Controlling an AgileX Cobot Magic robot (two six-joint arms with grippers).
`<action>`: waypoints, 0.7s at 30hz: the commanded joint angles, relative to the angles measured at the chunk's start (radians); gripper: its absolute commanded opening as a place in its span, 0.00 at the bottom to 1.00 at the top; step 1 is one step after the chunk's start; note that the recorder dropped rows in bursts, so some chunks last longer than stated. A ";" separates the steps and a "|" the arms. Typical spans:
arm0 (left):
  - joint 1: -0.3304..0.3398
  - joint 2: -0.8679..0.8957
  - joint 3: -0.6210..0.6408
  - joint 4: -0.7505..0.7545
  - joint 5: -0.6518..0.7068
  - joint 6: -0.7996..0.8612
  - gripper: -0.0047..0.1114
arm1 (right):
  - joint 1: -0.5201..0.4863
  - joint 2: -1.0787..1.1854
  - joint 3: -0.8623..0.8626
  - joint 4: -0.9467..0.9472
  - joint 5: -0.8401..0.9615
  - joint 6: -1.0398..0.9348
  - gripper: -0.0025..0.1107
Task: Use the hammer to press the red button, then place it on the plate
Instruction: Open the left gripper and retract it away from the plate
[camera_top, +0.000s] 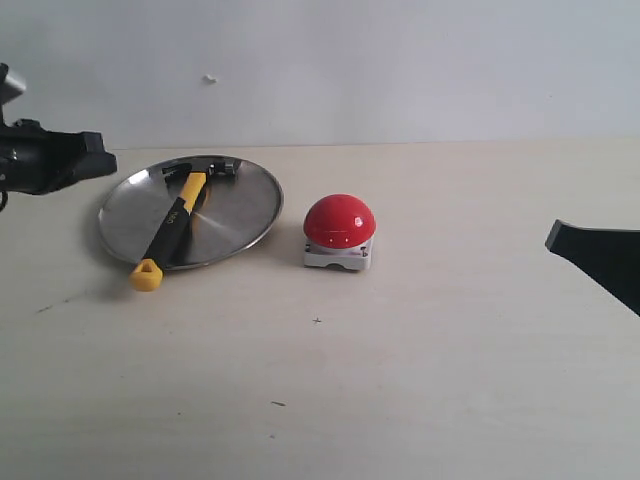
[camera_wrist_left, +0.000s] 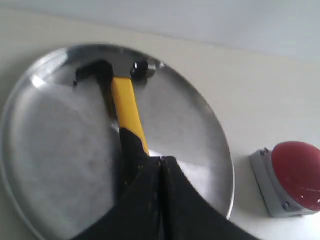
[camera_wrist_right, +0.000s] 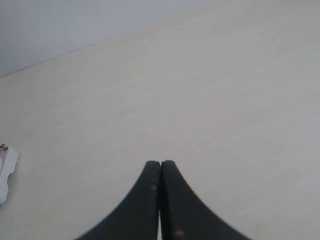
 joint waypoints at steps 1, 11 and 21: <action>0.001 -0.167 0.121 -0.269 0.066 0.284 0.04 | 0.000 -0.003 0.004 -0.003 -0.006 0.001 0.02; -0.056 -0.586 0.398 -0.675 -0.004 0.766 0.04 | 0.000 -0.003 0.004 -0.003 -0.006 0.001 0.02; -0.101 -0.961 0.535 -0.704 0.116 0.802 0.04 | 0.000 -0.003 0.004 -0.003 -0.006 0.001 0.02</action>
